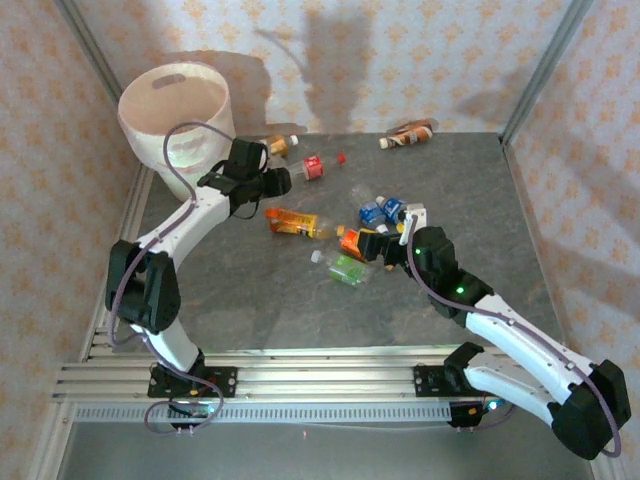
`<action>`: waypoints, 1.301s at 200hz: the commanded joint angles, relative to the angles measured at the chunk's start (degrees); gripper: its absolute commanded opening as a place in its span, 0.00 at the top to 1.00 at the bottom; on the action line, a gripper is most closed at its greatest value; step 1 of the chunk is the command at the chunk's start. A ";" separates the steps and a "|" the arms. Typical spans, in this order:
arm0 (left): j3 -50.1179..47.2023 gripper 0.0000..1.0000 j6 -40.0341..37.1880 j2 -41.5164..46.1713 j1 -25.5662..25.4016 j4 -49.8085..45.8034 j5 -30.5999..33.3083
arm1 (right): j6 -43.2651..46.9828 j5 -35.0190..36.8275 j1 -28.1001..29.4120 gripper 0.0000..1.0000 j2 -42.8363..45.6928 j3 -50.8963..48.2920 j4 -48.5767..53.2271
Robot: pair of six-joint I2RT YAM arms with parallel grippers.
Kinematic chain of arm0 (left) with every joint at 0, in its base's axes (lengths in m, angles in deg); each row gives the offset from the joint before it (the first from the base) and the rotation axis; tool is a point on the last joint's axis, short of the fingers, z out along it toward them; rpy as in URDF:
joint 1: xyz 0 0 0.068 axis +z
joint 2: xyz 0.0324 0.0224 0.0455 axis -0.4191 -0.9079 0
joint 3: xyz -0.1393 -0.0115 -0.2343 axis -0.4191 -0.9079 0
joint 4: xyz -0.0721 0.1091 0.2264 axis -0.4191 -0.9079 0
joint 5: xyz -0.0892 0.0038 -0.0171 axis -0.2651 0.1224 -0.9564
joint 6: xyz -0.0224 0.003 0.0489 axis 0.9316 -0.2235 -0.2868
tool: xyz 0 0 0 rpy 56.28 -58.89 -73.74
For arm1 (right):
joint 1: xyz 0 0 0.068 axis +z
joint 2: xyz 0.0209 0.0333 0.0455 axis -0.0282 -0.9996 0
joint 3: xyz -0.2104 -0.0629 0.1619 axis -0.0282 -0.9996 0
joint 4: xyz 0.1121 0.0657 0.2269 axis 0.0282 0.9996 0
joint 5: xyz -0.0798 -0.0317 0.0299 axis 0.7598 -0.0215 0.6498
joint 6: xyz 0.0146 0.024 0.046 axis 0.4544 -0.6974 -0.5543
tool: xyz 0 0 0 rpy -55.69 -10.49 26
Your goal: Put the plastic bottles in the bin
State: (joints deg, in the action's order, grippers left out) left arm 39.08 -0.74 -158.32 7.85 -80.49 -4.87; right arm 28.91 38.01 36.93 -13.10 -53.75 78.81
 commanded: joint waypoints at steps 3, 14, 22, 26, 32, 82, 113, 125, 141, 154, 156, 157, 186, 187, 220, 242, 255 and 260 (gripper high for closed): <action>0.74 0.54 0.37 3.25 -1.97 5.34 -7.74 | -0.20 -1.98 0.11 0.01 0.75 -1.32 -5.58; 1.55 0.54 0.53 3.79 -2.80 6.11 -10.05 | -0.32 -2.80 0.11 0.01 0.84 -1.54 -6.78; 1.95 0.54 0.65 4.28 -3.33 6.71 -11.11 | -0.24 -3.10 0.13 0.01 0.97 -1.63 -7.35; 2.17 0.54 0.66 4.55 -3.60 7.08 -11.56 | -0.28 -3.07 0.11 0.01 1.01 -1.63 -7.52; 2.44 0.54 0.90 4.98 -3.92 7.59 -12.05 | -0.33 -2.93 0.11 0.01 1.05 -1.66 -7.58; 8.62 0.56 0.20 7.87 -4.42 7.12 -8.71 | -0.71 -4.25 0.11 0.01 2.06 -2.23 -8.43; 14.63 0.56 -1.70 8.49 -4.44 5.35 -6.48 | -0.74 -4.41 0.11 0.01 2.67 -2.68 -8.74; 14.66 0.56 -1.09 9.65 -4.38 6.54 -1.37 | -0.75 -4.33 0.12 0.01 2.85 -2.75 -8.64; 13.00 0.56 -0.70 11.26 -4.42 10.17 3.31 | -0.62 -4.23 0.20 0.01 2.78 -2.77 -8.83; 12.83 0.56 -0.40 11.74 -4.43 11.56 5.47 | -0.64 -4.35 0.11 0.01 2.69 -2.86 -9.17; 12.95 0.56 -0.40 11.81 -4.41 11.61 5.88 | -0.62 -4.35 0.11 0.01 2.69 -2.86 -9.23; 12.94 0.56 -0.40 11.82 -4.42 11.60 6.08 | -0.65 -4.34 0.15 0.01 2.69 -2.86 -9.24; 15.90 0.56 -1.49 12.18 -4.34 9.17 18.80 | -0.44 -3.98 0.11 0.01 2.61 -2.91 -9.42; 16.08 0.56 -1.52 12.14 -4.34 8.93 19.40 | -0.42 -3.98 0.11 0.01 2.61 -2.93 -9.38; 25.17 0.56 -5.84 8.31 -3.88 2.72 33.65 | -0.32 -3.62 0.11 0.01 2.43 -2.96 -9.42; 33.40 0.55 -10.07 3.43 -2.18 -1.96 39.96 | -0.60 -3.20 0.13 0.01 2.25 -2.86 -9.35; 38.34 0.55 -11.89 -0.15 -0.84 -5.57 42.80 | -0.71 -3.09 0.11 0.00 2.14 -2.82 -9.21; 39.91 0.55 -12.65 -1.47 -0.38 -6.54 43.69 | -0.80 -3.03 0.11 0.01 2.24 -2.77 -9.10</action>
State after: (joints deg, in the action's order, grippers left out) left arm 72.04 -7.56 -154.60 5.10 -79.38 27.98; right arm 28.67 34.36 36.93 -11.18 -56.13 71.51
